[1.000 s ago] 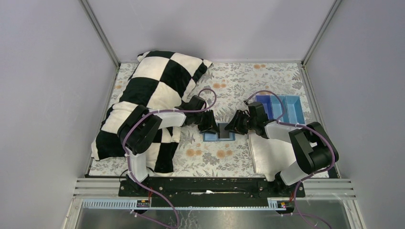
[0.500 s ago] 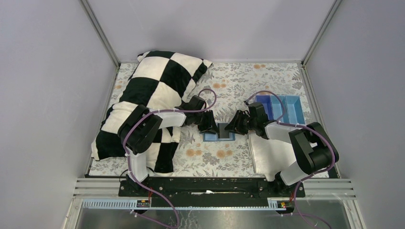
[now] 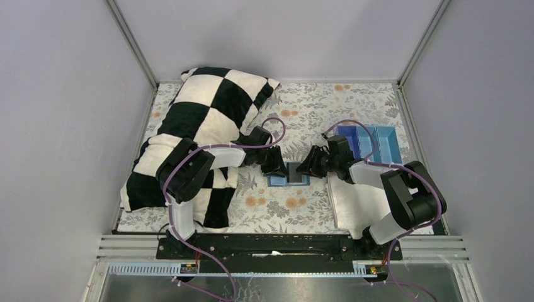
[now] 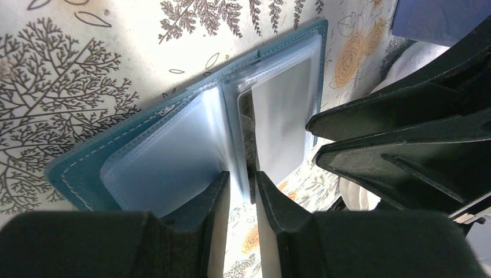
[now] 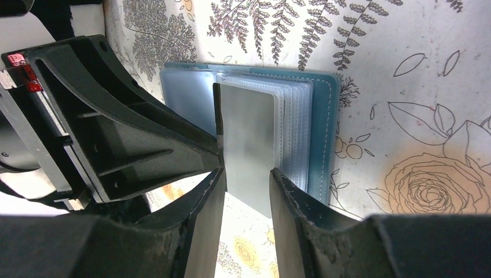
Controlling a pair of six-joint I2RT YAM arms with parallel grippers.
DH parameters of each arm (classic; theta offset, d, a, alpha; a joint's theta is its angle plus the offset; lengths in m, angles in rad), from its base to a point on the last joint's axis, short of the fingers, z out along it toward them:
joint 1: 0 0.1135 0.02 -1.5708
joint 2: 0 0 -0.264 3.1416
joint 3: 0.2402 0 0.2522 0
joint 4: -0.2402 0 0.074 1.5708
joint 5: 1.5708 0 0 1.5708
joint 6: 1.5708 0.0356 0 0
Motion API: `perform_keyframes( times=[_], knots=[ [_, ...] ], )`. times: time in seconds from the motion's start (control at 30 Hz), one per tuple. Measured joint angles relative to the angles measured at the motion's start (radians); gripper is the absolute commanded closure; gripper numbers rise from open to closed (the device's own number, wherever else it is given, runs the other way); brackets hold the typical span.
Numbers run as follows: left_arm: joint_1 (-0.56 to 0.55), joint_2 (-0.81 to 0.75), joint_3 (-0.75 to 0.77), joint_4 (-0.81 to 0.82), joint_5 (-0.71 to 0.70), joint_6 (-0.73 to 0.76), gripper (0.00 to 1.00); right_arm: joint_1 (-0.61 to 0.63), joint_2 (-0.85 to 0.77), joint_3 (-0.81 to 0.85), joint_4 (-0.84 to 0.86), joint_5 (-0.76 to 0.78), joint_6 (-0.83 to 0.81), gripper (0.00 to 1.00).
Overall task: Take the credit cards out of the card holder
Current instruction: Remove the credit card from the card holder.
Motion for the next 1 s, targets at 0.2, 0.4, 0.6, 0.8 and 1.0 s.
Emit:
perform_keyframes(
  times=[0.2, 0.4, 0.6, 0.8, 1.0],
  knots=[
    [0.0, 0.0, 0.0, 0.0, 0.0, 0.0, 0.73, 0.0, 0.029, -0.005, 0.048, -0.042, 0.013, 0.59],
    [0.001, 0.0, 0.0, -0.001, 0.0, 0.0, 0.75, -0.002, 0.05, -0.016, 0.099, -0.077, 0.034, 0.59],
    [0.007, 0.003, 0.0, -0.003, 0.006, 0.004, 1.0, -0.002, 0.051, -0.021, 0.108, -0.083, 0.035, 0.59],
    [0.014, 0.004, 0.0, 0.0, 0.024, 0.005, 1.0, -0.003, 0.051, -0.022, 0.109, -0.083, 0.035, 0.59],
    [0.03, 0.004, -0.001, 0.006, 0.045, 0.007, 1.0, -0.004, 0.052, -0.023, 0.109, -0.082, 0.035, 0.59]
  ],
)
